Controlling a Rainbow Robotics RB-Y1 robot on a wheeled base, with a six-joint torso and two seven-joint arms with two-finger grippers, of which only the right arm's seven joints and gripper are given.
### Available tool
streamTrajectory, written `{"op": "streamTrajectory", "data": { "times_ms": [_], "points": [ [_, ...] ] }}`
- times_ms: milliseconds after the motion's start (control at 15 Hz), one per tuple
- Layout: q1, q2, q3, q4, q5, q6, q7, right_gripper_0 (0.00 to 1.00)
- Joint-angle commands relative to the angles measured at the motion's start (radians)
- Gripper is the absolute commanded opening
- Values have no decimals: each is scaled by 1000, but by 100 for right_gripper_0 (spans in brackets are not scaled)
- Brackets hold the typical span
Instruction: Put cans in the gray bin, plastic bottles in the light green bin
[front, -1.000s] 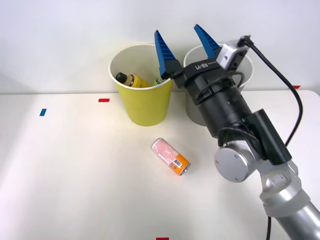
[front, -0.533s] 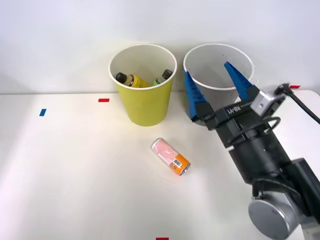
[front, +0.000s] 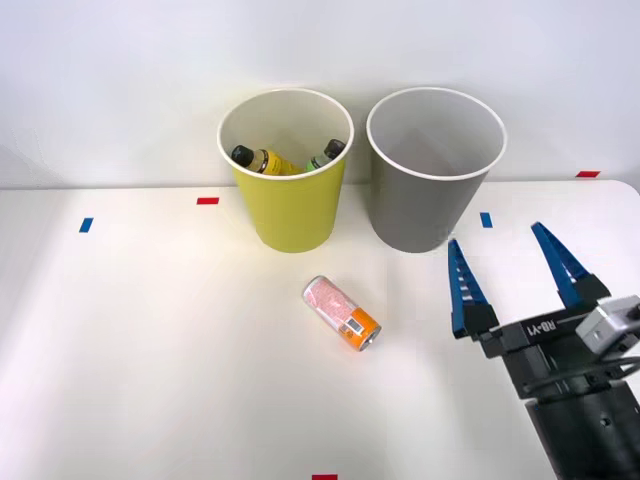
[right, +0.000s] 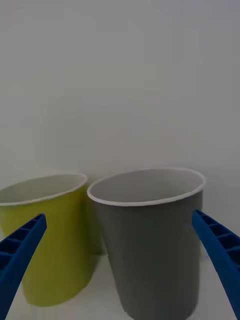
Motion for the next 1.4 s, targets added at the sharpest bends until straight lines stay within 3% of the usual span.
{"op": "streamTrajectory", "data": {
  "times_ms": [67,467,600,800,1067,1200,1400],
  "points": [
    [82,2,-37,0,28,-4,-3,100],
    [212,79,-75,0,38,-2,9,100],
    [247,119,-92,0,90,-1,5,100],
    [273,128,-103,10,104,2,3,100],
    [191,163,-156,155,125,1,8,100],
    [180,202,-187,177,226,1,-9,100],
    [217,242,-202,177,377,-4,-178,100]
  ]
}}
